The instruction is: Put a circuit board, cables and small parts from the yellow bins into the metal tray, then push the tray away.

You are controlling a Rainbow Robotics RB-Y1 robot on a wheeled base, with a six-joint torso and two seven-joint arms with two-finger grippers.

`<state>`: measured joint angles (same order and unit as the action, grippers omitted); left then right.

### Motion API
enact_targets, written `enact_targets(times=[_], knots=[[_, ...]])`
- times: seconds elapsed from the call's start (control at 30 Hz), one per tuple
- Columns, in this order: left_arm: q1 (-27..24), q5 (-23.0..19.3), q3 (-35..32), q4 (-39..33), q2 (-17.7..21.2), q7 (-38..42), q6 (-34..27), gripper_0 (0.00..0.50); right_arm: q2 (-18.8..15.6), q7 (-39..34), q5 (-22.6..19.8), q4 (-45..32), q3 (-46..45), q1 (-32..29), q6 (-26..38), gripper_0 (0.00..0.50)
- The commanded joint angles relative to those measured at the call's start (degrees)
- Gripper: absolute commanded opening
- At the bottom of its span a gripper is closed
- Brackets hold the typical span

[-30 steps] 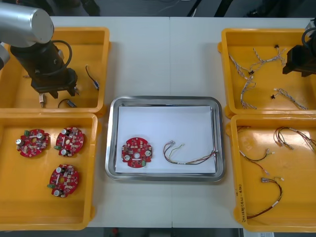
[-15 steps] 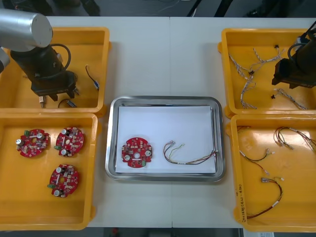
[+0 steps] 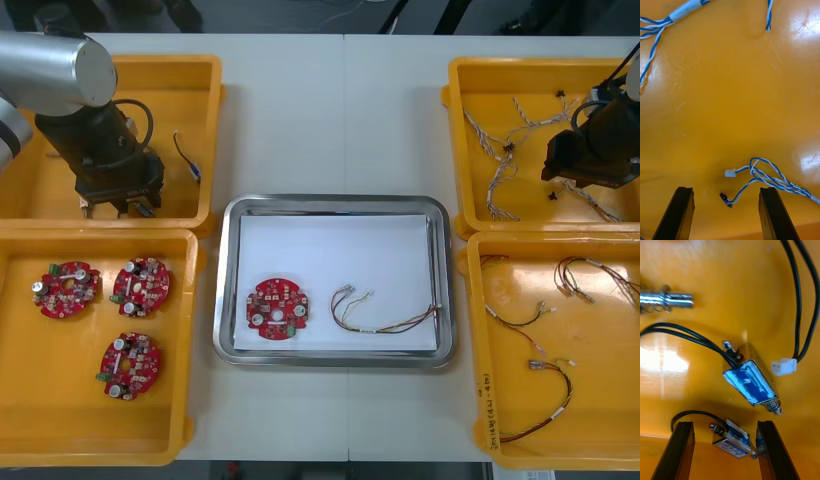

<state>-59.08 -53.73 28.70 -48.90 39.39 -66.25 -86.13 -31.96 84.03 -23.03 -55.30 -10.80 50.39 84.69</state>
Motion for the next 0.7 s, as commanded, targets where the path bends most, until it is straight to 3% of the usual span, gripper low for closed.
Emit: enact_targets(times=[0.03,0.3,0.33,0.37,0.4,0.5,0.57,0.6,0.63,0.7], knots=[[0.5,-0.9,2.7,0.0,-0.9,-4.9,0.9,0.481,0.4,-1.9,0.0,-1.0,2.4,-2.0,-2.4,0.500],[0.6,-1.6,3.3,0.0,-0.9,-4.9,0.9,0.482,0.8,-2.5,-0.3,-1.0,2.4,-2.7,-3.0,0.500],[0.6,-1.6,3.3,0.0,-0.9,-5.0,1.0,0.353,1.0,-2.6,-0.3,-1.0,2.4,-2.9,-3.3,0.500],[0.6,-1.7,3.3,0.0,-0.9,-5.0,1.0,0.289,1.1,-2.6,-0.3,-1.0,2.4,-3.0,-3.3,0.500],[0.6,-1.8,3.3,0.0,-0.9,-4.9,1.0,0.011,1.2,-2.9,-0.3,-1.1,2.4,-3.2,-3.7,0.500],[0.6,-2.0,3.3,0.0,-0.9,-5.0,1.0,0.000,1.4,-3.0,-0.3,-1.1,2.4,-3.3,-3.7,0.500],[0.6,-2.1,3.3,0.0,-0.9,-5.0,1.1,0.000,1.3,-3.1,-0.3,-1.0,2.4,-3.3,-3.7,0.422],[0.6,-2.2,3.3,0.0,-0.9,-5.0,1.4,0.000,1.4,-3.2,-0.4,-1.0,2.4,-3.3,-3.7,0.422],[0.6,-2.3,3.3,0.0,-0.9,-4.9,1.7,0.000,1.3,-3.2,-0.5,-1.1,2.4,-3.3,-3.7,0.208],[0.6,-2.3,3.3,0.0,-0.8,-4.9,1.9,0.000,1.4,-3.3,-0.5,-1.0,2.4,-3.3,-3.6,0.066]])
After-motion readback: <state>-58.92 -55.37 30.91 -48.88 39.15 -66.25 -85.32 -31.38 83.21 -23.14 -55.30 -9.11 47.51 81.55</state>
